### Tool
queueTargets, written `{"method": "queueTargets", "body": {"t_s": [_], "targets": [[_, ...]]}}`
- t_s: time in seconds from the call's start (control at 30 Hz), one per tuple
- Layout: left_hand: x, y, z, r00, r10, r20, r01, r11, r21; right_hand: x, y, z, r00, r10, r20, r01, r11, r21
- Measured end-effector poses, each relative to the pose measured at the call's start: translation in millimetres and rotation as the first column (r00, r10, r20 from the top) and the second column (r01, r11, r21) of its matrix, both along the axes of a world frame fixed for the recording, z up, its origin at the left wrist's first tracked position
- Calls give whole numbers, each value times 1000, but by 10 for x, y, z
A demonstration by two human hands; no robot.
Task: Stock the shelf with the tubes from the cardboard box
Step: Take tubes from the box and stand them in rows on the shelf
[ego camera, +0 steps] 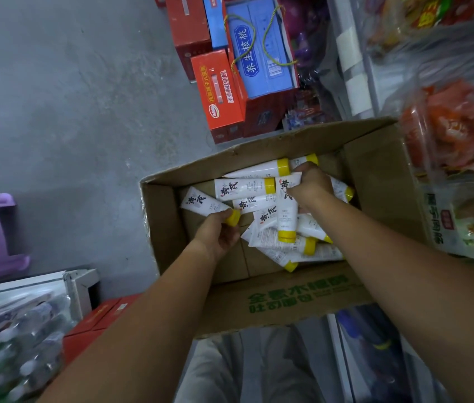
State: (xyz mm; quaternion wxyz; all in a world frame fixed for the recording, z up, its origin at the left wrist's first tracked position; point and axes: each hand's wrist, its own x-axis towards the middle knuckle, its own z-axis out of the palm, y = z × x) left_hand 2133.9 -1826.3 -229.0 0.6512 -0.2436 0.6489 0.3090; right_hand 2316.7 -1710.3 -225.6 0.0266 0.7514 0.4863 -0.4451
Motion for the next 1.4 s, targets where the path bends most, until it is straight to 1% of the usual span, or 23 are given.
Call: {"method": "queueTargets", "body": {"t_s": [0.1, 0.2, 0.3, 0.37, 0.4, 0.47, 0.57, 0.63, 0.77, 0.87, 1.0, 1.1, 1.23, 1.4], "targets": [[-1, -114, 73, 996, -69, -50, 70, 997, 24, 59, -151, 112, 998, 33, -56, -30, 998, 54], [-14, -218, 191, 957, -256, -139, 267, 962, 62, 139, -273, 279, 991, 14, -136, 0, 995, 102], [-56, -290, 322, 842, -443, -308, 486, 871, 76, 220, -317, 505, 983, 7, -185, 15, 993, 117], [-101, -305, 454, 750, -520, -408, 598, 797, 85, 268, -320, 678, 978, 4, -207, 25, 990, 137], [-120, -309, 535, 719, -538, -439, 633, 768, 96, 289, -321, 772, 974, -3, -226, 38, 988, 149], [-147, -315, 715, 694, -552, -462, 675, 722, 151, 340, -319, 951, 960, -11, -279, 62, 983, 175], [-191, -319, 992, 651, -581, -488, 742, 623, 248, 422, -338, 1217, 940, -10, -340, 85, 975, 205], [-216, -289, 1148, 613, -606, -507, 783, 551, 289, 475, -352, 1389, 933, -11, -359, 101, 967, 234], [-215, -167, 1610, 560, -598, -574, 828, 420, 371, 597, -358, 1925, 924, 8, -381, 127, 936, 329], [-201, -43, 1958, 498, -607, -619, 866, 311, 392, 679, -339, 2326, 915, 14, -402, 159, 906, 393], [-134, 133, 2429, 416, -600, -683, 902, 174, 396, 749, -336, 2789, 895, -8, -445, 217, 882, 419], [-25, 255, 2721, 394, -572, -720, 901, 87, 425, 801, -385, 3102, 891, -25, -454, 252, 859, 447], [169, 396, 3134, 377, -537, -755, 893, -6, 450, 924, -534, 3505, 878, -77, -473, 325, 821, 469], [450, 489, 3791, 339, -497, -799, 881, -129, 455, 1185, -750, 4257, 877, -93, -472, 371, 754, 541]]}}
